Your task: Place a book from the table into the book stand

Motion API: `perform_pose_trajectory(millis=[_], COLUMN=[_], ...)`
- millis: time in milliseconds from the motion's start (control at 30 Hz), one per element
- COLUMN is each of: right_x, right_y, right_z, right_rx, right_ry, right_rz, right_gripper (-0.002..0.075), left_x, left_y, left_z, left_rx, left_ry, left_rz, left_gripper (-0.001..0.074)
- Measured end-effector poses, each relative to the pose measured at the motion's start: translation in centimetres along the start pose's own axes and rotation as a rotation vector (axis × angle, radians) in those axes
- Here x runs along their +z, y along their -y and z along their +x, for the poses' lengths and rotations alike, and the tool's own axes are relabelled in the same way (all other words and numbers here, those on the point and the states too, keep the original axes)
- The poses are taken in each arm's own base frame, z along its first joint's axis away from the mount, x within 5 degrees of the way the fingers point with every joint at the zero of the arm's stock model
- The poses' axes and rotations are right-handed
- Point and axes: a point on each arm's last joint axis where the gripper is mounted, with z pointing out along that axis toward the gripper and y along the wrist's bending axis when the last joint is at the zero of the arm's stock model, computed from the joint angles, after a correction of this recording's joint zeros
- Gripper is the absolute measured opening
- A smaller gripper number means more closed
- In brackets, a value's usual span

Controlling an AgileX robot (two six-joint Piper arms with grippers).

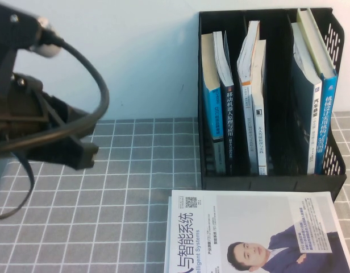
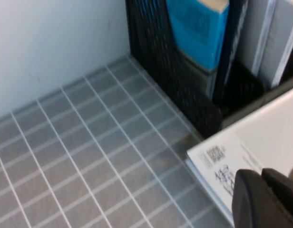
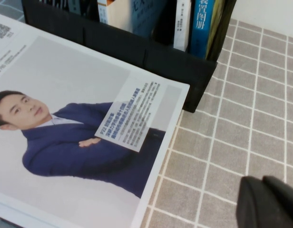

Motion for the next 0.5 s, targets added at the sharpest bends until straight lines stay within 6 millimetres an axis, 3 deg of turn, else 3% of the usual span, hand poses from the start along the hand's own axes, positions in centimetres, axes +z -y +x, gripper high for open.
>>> perform_pose_trajectory(millis=[300, 500], right_x=[0.0, 0.0], right_y=[0.0, 0.0], right_z=[0.0, 0.0], right_rx=[0.000, 0.000], right_ry=[0.000, 0.000], right_rz=[0.000, 0.000], right_gripper=[-0.0003, -0.0003], left_x=[0.6, 0.4], left_y=[0.3, -0.6], left_z=[1.9, 2.6], left_rx=[-0.008, 0.036], left_ry=[-0.201, -0.284], left_rz=[0.036, -0.052], left_gripper=[0.0001, 0.0001])
